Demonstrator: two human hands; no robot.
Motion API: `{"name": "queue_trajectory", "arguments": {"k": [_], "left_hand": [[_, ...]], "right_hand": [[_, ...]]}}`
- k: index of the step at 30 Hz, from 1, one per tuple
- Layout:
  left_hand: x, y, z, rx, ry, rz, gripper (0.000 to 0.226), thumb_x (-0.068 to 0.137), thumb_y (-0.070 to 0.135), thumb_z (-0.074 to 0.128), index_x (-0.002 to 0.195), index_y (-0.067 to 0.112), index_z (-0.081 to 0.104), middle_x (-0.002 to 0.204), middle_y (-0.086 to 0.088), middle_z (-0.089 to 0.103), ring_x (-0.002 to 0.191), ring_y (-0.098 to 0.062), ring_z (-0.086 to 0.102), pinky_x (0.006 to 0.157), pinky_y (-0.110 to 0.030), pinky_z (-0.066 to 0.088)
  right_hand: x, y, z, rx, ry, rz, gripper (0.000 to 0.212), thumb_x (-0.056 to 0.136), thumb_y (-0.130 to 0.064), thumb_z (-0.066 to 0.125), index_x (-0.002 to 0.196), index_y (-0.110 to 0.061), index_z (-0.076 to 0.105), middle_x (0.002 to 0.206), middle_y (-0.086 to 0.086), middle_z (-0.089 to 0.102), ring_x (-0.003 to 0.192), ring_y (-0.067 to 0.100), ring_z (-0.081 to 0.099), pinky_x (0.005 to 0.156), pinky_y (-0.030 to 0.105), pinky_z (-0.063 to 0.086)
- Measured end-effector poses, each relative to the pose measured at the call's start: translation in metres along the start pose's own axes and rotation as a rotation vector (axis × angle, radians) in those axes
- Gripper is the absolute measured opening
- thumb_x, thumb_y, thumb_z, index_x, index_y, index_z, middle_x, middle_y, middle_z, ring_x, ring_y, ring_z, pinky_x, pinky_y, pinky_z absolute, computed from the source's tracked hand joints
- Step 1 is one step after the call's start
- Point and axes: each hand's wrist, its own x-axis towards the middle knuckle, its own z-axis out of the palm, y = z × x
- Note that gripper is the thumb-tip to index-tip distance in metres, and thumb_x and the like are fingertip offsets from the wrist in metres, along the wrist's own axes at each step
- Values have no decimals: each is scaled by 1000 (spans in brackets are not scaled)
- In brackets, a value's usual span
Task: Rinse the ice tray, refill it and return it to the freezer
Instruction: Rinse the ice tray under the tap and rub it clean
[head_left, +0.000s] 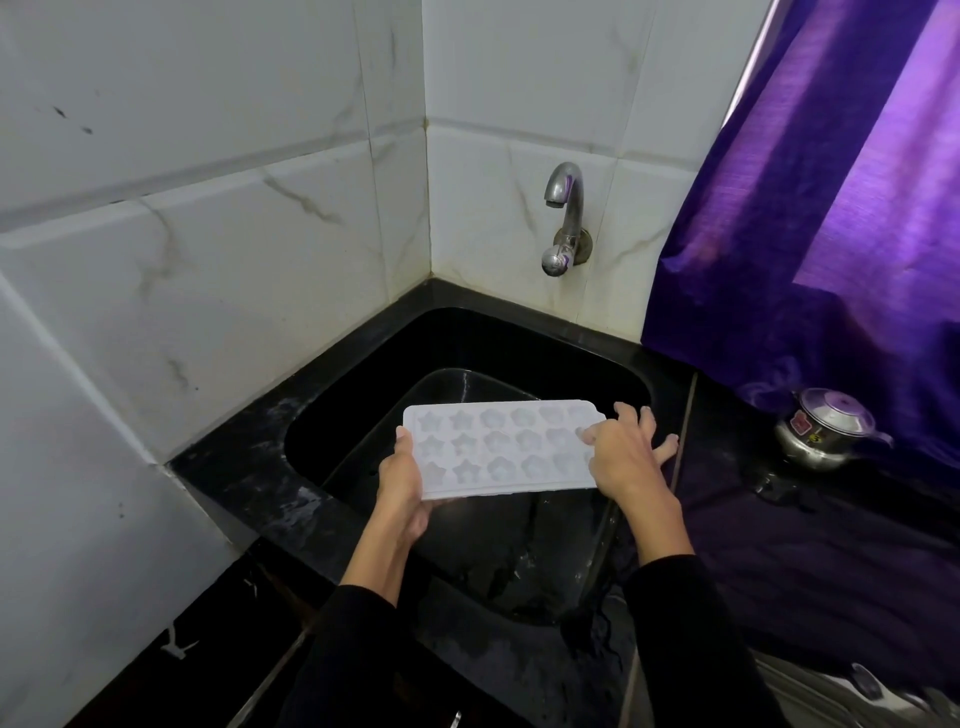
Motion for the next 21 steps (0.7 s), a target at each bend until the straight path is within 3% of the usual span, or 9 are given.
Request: {"name": "queue_trajectory", "arguments": {"k": [3,9,14,18,21], "left_hand": [[0,0,-1,0,5,4,43,101,45,28,95,15,58,94,-11,68,86,-29,66,67,-44,54],[0,0,-1,7,0,-5,44,101,45,26,93,15,57,92,-10,68,84,-29,66,64,-44,53],[2,-2,-4,5,17,-2,43,101,46,28,98,15,57,95,-10,69,86,-29,67,66,-44,54],[0,-3,-2,15,12,-16,42,101,45,27,92,17,57,94,-10,68,86,-29,66,68,-46,53],[0,-3,-1,14,15,-13,42,100,46,28,92,17,57,95,-10,68,87,-29,66,67,-46,54]], "right_hand": [[-2,0,0,-7,-9,-4,50,80,16,48,102,-24,69,155,13,16,146,36,-5,112,65,-3],[0,-2,-1,-12,-13,27,53,85,10,51,120,-28,64,156,13,11,146,35,-6,112,64,-3],[-1,-4,2,-24,-53,35,46,78,17,47,91,-23,64,153,13,18,145,37,-3,111,66,-2],[3,-7,3,0,-55,99,39,91,0,48,119,-23,63,154,11,17,146,34,-1,112,64,-2],[2,-7,5,-10,-34,89,47,88,4,51,126,-22,59,155,10,16,146,34,-2,112,64,-2]]}}
